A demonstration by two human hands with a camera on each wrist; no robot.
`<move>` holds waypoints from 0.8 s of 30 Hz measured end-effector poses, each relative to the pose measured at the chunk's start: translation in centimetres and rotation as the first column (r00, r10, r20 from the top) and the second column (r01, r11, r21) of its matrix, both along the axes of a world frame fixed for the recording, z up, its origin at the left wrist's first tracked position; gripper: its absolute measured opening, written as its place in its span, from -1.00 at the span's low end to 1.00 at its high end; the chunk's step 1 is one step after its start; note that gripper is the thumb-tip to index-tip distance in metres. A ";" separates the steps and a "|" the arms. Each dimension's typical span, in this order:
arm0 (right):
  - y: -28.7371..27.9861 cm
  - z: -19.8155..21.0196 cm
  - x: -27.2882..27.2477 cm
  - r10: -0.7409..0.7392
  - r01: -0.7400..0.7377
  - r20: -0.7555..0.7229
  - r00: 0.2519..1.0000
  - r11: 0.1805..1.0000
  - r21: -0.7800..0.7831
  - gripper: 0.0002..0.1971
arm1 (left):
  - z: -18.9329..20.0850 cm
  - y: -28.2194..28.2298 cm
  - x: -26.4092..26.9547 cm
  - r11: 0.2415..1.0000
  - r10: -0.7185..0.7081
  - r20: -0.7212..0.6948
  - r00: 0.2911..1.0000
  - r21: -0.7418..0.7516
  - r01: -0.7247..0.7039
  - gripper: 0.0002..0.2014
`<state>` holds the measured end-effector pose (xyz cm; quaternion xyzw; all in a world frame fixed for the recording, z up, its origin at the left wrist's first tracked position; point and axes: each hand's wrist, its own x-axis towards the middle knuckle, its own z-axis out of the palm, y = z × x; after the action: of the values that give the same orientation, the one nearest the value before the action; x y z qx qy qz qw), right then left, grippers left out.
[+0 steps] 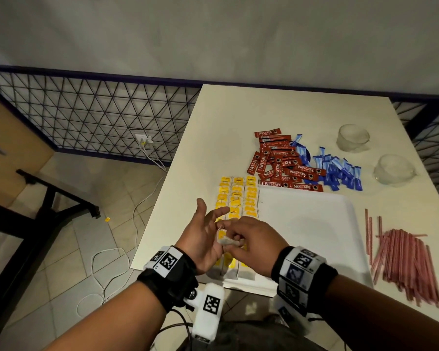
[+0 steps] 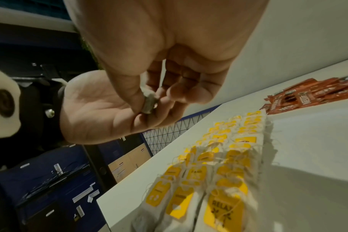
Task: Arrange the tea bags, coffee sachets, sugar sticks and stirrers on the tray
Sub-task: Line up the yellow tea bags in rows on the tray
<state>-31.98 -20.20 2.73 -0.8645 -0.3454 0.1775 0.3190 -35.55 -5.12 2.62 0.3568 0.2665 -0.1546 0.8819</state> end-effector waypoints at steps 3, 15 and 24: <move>-0.7 0.2 0.3 -0.069 0.069 0.000 0.998 0.996 0.061 -0.91 | -0.1 0.4 0.0 0.998 -0.003 -0.024 1.000 0.063 0.005 -0.60; -2.3 0.4 0.2 -0.166 0.159 0.032 0.986 0.975 0.156 -0.92 | 1.2 0.5 -0.3 0.929 -0.157 -0.053 0.986 0.331 0.166 -0.80; -2.5 -0.3 0.2 -0.185 0.171 0.078 0.980 0.972 0.164 -0.92 | 2.8 0.7 -0.3 0.827 -0.308 -0.111 0.945 0.460 0.324 -0.75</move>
<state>-31.78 -22.67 2.48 -0.8715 -0.2938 0.0802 0.3843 -35.87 -4.43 5.38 0.5973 0.2472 -0.2344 0.7261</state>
